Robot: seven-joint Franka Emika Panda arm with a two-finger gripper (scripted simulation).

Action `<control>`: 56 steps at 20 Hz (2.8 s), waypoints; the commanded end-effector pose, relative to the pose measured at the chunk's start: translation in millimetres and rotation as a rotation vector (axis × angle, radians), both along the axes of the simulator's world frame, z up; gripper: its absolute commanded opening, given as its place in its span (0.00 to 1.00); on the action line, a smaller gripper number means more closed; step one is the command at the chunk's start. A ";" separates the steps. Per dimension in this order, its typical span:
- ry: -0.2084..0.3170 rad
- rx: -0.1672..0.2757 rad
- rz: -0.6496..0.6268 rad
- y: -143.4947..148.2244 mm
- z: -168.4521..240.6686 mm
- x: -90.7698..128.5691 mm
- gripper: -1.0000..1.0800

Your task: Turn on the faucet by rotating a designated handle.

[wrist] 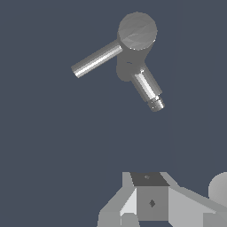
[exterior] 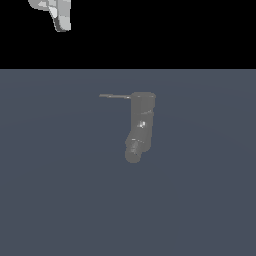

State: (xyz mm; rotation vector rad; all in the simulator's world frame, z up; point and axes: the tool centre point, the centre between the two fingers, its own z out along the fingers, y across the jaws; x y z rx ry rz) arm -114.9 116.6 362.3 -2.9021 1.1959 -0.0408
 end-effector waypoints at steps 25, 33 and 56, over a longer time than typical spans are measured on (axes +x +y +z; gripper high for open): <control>0.010 0.013 -0.571 -0.1 -91.4 124.4 0.00; 0.013 0.014 -0.775 -18.4 -124.0 165.9 0.00; 0.019 0.019 -1.022 -51.9 -161.3 206.9 0.00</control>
